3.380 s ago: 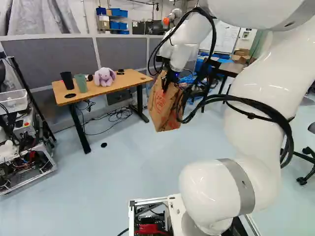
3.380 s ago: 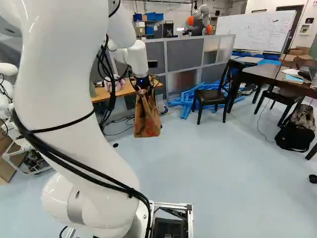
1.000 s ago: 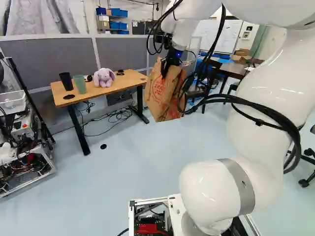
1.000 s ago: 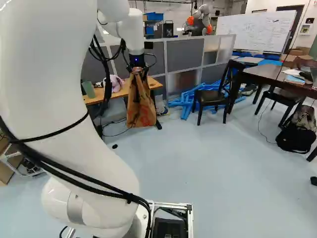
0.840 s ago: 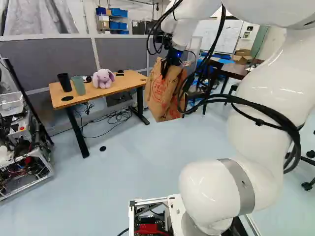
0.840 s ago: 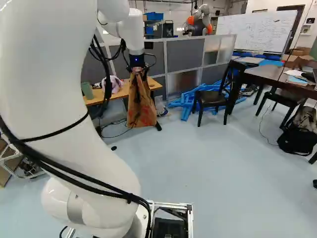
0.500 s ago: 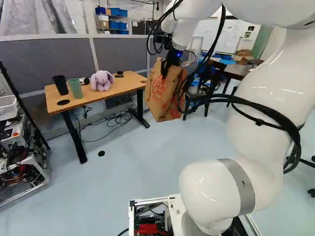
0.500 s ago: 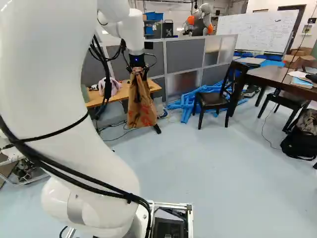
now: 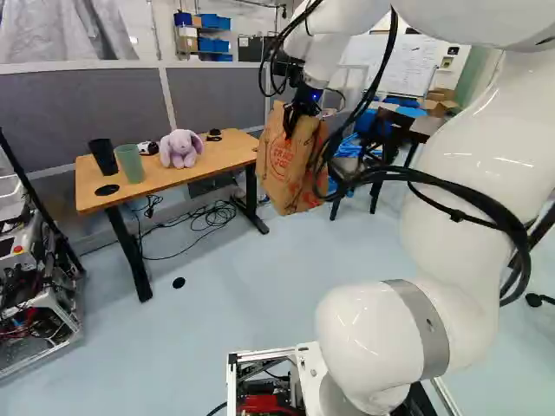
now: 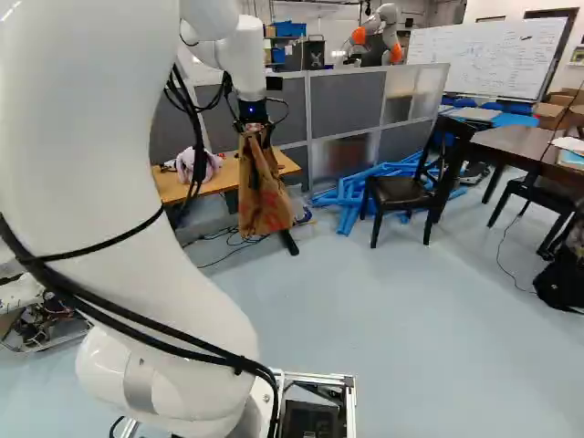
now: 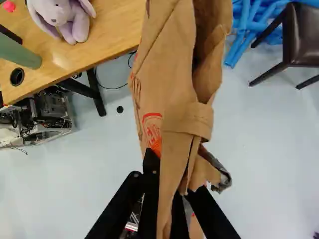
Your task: Pick up the bag on the ground and place it on the table
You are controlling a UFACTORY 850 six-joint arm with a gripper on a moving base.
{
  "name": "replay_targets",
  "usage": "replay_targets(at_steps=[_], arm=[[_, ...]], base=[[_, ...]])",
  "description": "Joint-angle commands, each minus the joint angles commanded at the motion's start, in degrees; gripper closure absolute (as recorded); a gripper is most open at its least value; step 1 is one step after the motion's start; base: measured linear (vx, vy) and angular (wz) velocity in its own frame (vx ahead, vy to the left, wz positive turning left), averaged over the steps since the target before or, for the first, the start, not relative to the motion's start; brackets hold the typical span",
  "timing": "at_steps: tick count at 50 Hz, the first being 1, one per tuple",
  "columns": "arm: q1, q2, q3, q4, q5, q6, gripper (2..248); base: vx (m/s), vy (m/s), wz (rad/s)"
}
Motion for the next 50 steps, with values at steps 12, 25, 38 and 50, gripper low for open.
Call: replay_targets(at_steps=[12,25,38,50], arm=[[0.0,0.0,0.0,0.0,0.0,0.0,229],[0.0,0.0,0.0,0.0,0.0,0.0,229],[0.0,0.0,0.0,0.0,0.0,0.0,229],[0.0,0.0,0.0,0.0,0.0,0.0,229]], base=[[0.186,0.056,0.260],[0.194,0.049,0.212],[0.188,0.003,-0.001],[0.154,0.003,-0.004]])
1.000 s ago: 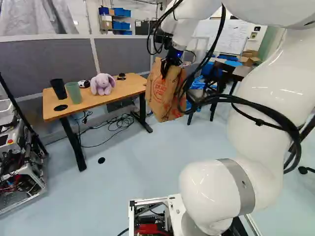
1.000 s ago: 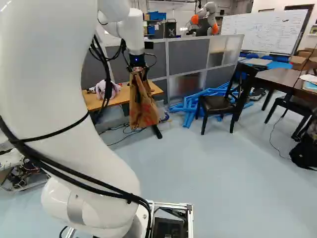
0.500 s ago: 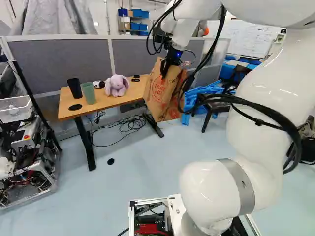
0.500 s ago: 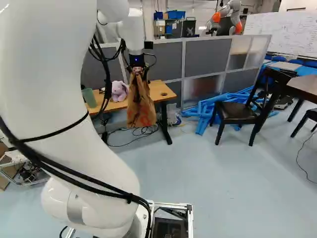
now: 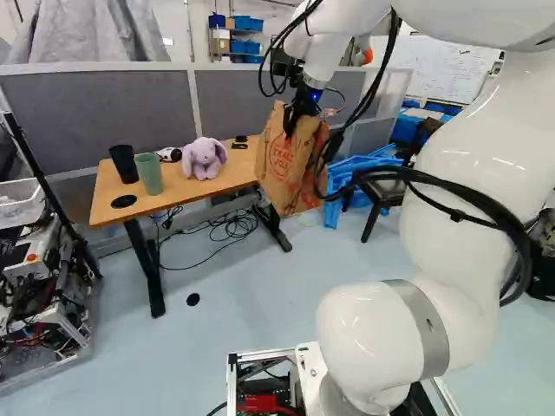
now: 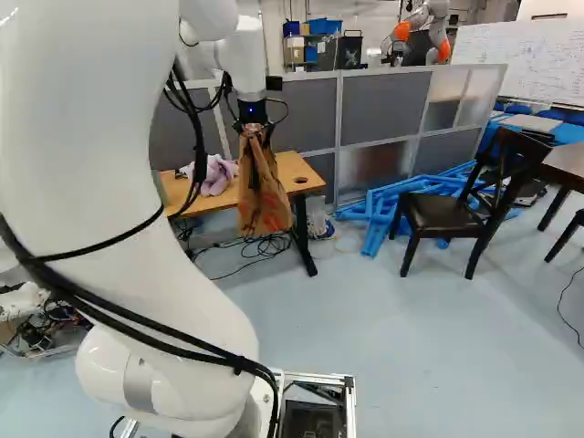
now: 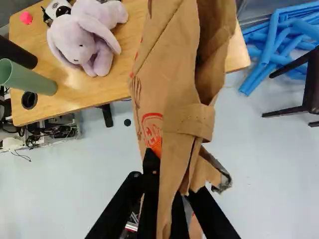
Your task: Pick up the bag on the ground and place it on the table
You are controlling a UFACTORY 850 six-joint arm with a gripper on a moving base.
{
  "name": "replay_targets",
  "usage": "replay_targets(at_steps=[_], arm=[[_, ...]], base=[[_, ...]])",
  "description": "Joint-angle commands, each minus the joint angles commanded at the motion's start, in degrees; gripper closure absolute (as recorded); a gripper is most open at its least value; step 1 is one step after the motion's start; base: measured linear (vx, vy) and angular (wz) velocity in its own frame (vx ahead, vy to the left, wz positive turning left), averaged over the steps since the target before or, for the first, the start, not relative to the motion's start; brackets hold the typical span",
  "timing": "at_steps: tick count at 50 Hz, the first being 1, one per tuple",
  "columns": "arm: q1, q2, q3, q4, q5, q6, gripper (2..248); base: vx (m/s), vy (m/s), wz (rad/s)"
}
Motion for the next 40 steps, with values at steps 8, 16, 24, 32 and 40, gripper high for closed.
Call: replay_targets(at_steps=[8,16,24,32,40], arm=[[0.0,0.0,0.0,0.0,0.0,0.0,229],[0.0,0.0,0.0,0.0,0.0,0.0,229],[0.0,0.0,0.0,0.0,0.0,0.0,229],[0.0,0.0,0.0,0.0,0.0,0.0,229],[0.0,0.0,0.0,0.0,0.0,0.0,229]], base=[[0.142,0.003,0.001],[0.140,0.002,-0.001],[0.142,0.002,-0.002],[0.155,0.004,-0.007],[0.167,0.002,-0.001]])
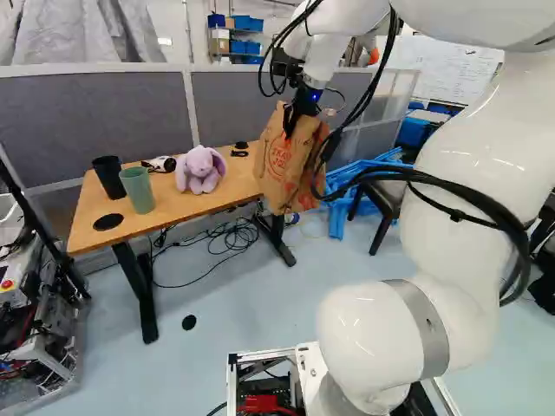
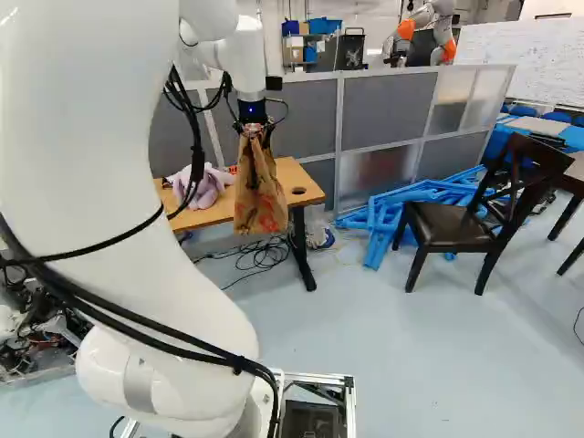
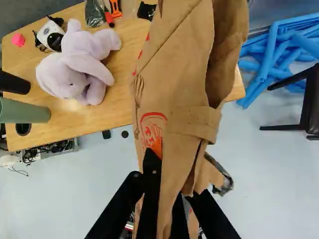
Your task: Pick up the bag on the ground and place it on the table
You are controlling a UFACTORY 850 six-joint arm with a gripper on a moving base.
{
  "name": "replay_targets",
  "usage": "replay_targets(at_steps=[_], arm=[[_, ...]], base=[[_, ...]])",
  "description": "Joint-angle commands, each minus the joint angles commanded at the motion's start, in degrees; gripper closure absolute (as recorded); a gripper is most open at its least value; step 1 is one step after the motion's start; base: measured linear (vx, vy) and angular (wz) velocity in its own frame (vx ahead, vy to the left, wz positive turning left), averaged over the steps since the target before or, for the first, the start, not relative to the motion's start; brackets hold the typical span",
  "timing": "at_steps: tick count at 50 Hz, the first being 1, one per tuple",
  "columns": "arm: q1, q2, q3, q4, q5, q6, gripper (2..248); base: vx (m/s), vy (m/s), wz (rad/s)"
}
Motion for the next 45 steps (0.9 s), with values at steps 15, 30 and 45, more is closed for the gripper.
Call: replay_targets(at_steps=[15,30,45], arm=[[0.0,0.0,0.0,0.0,0.0,0.0,229],[0.0,0.0,0.0,0.0,0.0,0.0,229],[0.0,0.0,0.0,0.0,0.0,0.0,229]], base=[[0.173,0.004,-0.004],[0.175,0.004,-0.005],[0.167,0.001,-0.007]])
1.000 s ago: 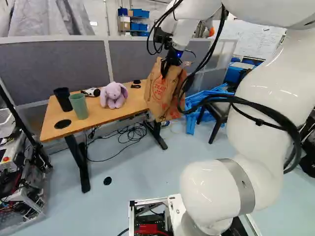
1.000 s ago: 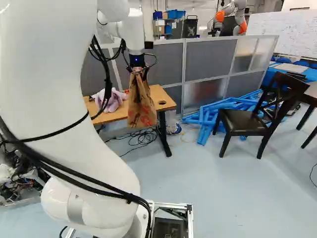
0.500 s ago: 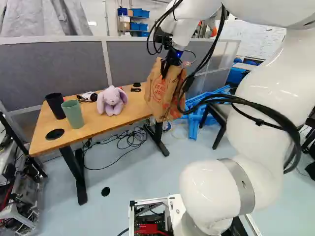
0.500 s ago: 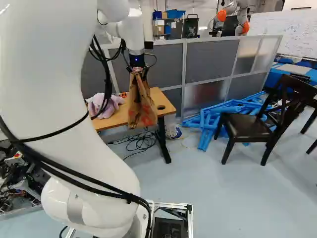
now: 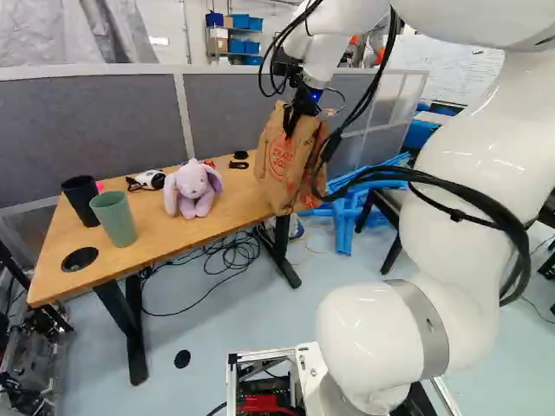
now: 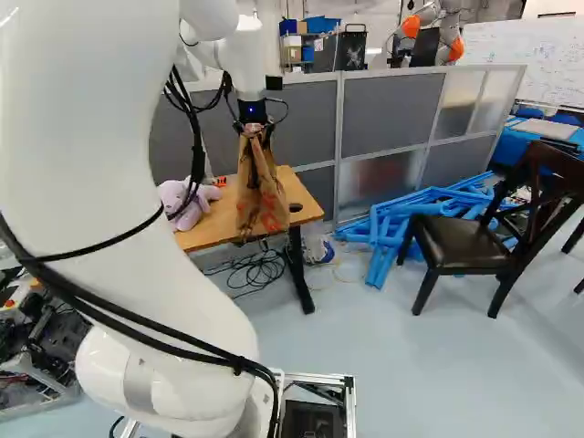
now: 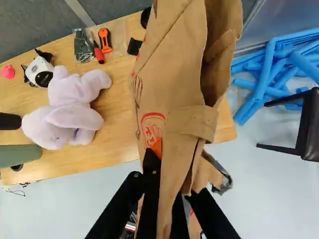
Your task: Pick up the bag on the ground and place it on the table
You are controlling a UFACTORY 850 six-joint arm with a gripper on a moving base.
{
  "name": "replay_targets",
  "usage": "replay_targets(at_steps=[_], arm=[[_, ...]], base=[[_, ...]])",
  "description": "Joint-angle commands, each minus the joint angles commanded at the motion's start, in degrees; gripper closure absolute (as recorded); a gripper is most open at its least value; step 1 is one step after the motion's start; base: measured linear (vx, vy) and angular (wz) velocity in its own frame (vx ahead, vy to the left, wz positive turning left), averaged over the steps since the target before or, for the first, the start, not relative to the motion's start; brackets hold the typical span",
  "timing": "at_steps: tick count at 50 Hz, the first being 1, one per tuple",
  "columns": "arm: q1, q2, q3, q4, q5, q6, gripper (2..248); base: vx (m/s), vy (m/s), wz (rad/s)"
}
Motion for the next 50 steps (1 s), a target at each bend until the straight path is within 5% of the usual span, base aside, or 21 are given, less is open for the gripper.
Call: replay_targets(at_steps=[50], arm=[[0.0,-0.4,-0.4,0.0,0.0,0.0,229]], base=[[0.095,0.002,-0.004]])
